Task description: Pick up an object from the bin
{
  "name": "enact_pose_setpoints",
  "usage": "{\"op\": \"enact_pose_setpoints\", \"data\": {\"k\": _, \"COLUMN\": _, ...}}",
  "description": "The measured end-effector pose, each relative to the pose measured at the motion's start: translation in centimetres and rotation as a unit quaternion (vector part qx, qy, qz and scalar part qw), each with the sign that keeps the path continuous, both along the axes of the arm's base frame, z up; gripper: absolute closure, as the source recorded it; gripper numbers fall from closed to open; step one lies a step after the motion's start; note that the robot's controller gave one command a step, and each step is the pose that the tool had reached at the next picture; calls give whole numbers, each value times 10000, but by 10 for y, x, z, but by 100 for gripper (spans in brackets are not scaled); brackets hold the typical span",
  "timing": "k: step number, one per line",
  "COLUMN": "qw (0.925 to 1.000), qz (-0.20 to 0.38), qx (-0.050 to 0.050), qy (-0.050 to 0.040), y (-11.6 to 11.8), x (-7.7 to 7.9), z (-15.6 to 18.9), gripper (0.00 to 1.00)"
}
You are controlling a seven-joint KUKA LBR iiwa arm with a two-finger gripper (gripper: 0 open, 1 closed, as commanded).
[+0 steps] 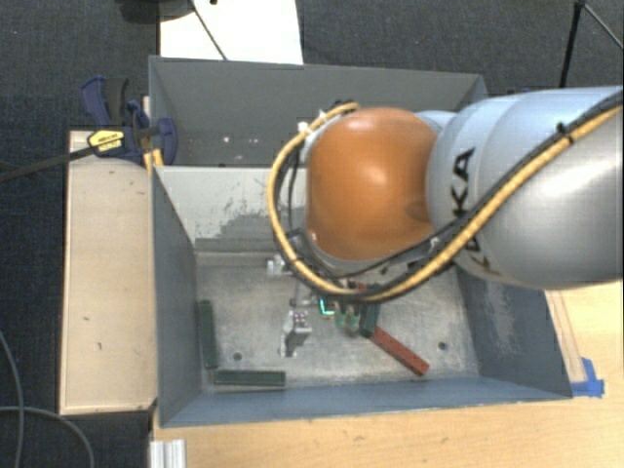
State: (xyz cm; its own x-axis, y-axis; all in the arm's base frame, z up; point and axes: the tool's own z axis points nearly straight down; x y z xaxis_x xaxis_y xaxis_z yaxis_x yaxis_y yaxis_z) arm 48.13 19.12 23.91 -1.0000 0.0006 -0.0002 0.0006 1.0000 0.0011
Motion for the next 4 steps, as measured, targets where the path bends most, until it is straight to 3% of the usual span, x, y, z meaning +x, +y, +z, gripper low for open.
{"op": "enact_pose_setpoints", "data": {"k": 1, "qw": 10000, "qz": -6, "qx": 1, "qy": -7, "y": 0, "x": 1, "z": 1, "gripper": 0}}
{"op": "enact_pose_setpoints", "data": {"k": 2, "qw": 9999, "qz": 145, "qx": 14, "qy": -43, "y": -9, "x": 4, "z": -45, "gripper": 0}}
{"op": "enact_pose_setpoints", "data": {"k": 3, "qw": 9997, "qz": 237, "qx": -9, "qy": 15, "y": -19, "x": -3, "z": -78, "gripper": 0}}
{"op": "enact_pose_setpoints", "data": {"k": 4, "qw": 9997, "qz": 230, "qx": -4, "qy": 6, "y": -18, "x": -2, "z": -78, "gripper": 0}}
